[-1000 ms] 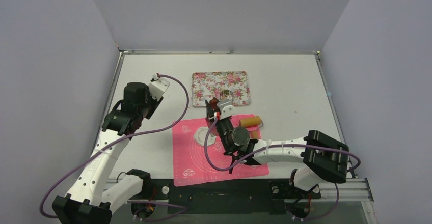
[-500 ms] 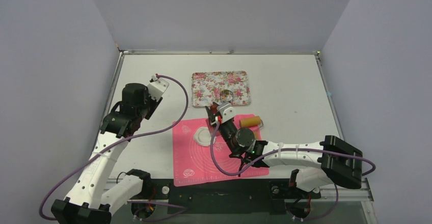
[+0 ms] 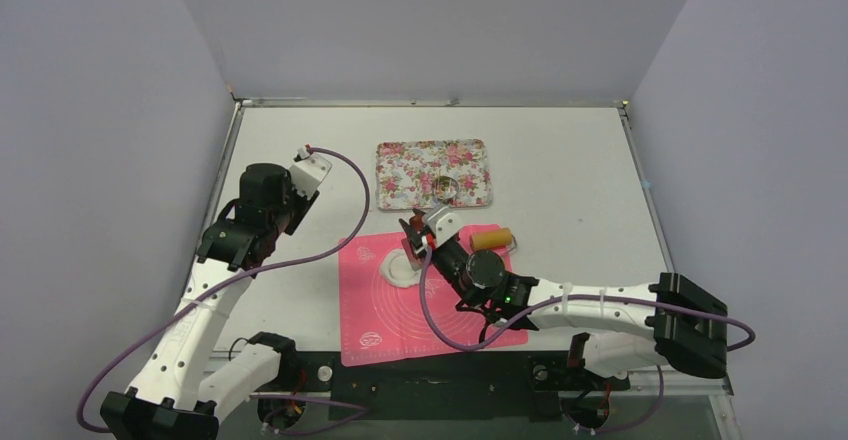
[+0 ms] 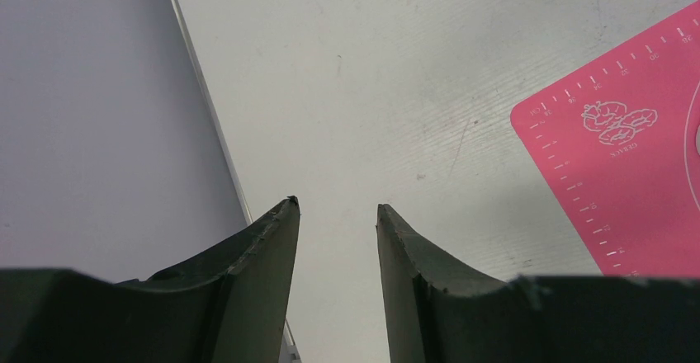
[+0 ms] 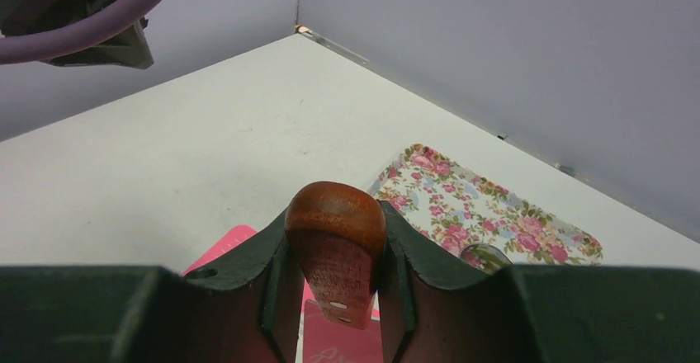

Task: Roll out the dumpling wrappers from the dough
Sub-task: Place the spatula on the plate.

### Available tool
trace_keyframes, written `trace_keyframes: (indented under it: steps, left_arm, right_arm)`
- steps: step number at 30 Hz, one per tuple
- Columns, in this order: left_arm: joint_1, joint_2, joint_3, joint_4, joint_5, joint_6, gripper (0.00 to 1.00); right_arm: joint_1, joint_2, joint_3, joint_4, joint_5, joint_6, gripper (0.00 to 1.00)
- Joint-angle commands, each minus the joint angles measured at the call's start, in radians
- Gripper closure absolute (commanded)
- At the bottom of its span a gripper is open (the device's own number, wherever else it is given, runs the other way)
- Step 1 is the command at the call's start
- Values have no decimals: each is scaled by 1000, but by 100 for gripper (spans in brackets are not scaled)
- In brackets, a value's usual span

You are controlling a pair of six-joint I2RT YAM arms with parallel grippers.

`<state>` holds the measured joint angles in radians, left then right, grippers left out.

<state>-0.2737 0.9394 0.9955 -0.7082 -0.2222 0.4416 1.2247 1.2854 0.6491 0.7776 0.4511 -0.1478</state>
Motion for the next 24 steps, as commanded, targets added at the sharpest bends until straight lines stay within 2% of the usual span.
trace_keyframes:
  steps: [1,13,20,24]
  left_arm:
    - [-4,-15,54,4,15,-1,62]
    - [-3,-17,61,-2,15,-1,62]
    - [-3,-17,59,-1,16,0,62]
    - [-2,-17,56,-1,19,0,62]
  right_arm:
    - [23,-75,8,3,-129,121,100]
    - [22,-141,2,-86,-180,119,100]
    - [19,-141,17,-139,-117,67,100]
    - [15,-150,38,-170,10,55,100]
